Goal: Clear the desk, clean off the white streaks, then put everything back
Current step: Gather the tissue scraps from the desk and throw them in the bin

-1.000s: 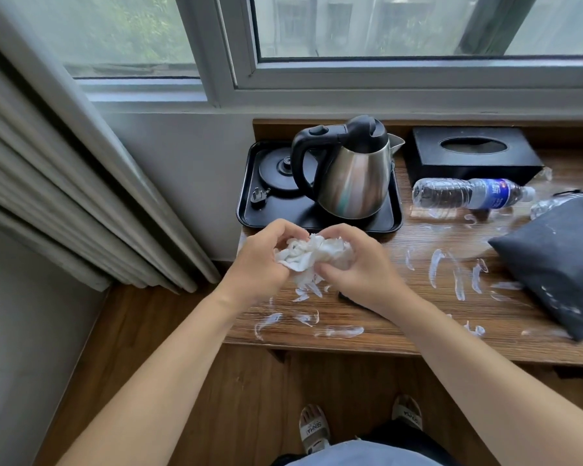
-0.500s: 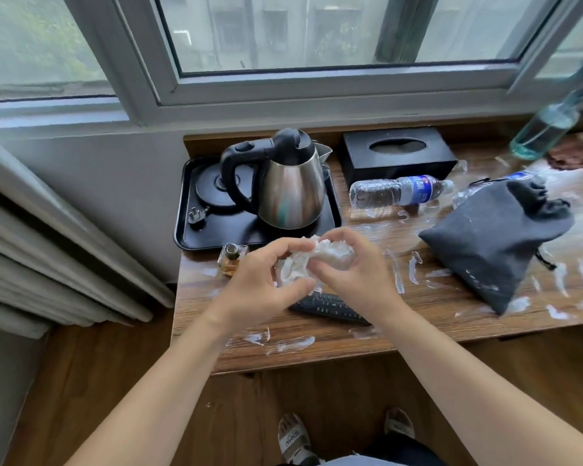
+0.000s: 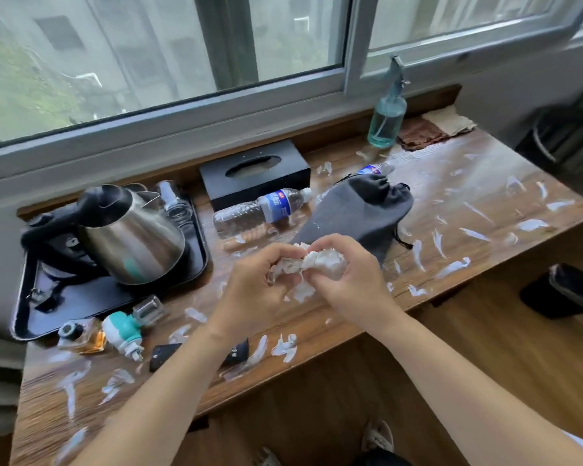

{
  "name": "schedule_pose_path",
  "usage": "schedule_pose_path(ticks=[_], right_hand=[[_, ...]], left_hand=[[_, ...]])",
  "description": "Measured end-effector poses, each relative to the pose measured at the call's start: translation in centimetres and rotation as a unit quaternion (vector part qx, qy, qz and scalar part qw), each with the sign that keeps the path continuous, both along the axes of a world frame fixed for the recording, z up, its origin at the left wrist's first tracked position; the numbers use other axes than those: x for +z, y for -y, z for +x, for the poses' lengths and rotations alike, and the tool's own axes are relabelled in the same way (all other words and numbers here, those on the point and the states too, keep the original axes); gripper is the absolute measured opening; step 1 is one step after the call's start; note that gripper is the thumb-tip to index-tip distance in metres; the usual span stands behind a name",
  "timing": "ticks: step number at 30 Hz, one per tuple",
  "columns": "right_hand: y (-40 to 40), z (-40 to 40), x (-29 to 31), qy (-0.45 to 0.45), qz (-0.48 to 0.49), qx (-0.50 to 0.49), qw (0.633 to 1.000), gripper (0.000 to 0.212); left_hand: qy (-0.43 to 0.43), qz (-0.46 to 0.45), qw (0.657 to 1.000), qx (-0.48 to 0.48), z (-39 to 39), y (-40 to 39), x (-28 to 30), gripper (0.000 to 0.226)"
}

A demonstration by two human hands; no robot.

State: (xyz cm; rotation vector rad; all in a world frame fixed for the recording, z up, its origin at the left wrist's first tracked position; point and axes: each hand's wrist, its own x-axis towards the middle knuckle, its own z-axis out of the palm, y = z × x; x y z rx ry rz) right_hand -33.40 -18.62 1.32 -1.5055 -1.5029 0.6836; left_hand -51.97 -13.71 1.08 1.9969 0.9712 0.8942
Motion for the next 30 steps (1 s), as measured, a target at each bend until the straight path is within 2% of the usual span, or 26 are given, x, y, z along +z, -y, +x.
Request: schedule_pose_path(ticks=[6,11,16,26,30], right_hand=[[-0.1,10.2,-0.4,0.022,0.014,-0.008,1.000,0.027],[-0.8,17.1,-0.6,0.002,0.014,-0.008,1.000,0.025],[-1.7,22.3,-1.0,-0.026,-0.005,0.005,1.000,0.024],[-4.7,29.9,-1.4,-0.025,-0.047,-0.046,0.998,0.025],[-5.7,34.0,-1.4,-0.010,-0.053,-0.096,0.994,0.026]], left_hand=[[-0.019,0.007,1.000,0.014,10.4,-0.2,0.2,0.035],[-0.021,-0.006,1.000,0.021,17.5,-0.3,0.6,0.035],[-0.021,0.023,0.999,0.027,22.6,-0.9,0.6,0.040],[0.015,-0.059,0.998,0.008,31.1,-5.5,-1.4,0.033],[0.025,-0.077,0.997,-0.019,36.0,-7.7,-2.1,0.030]])
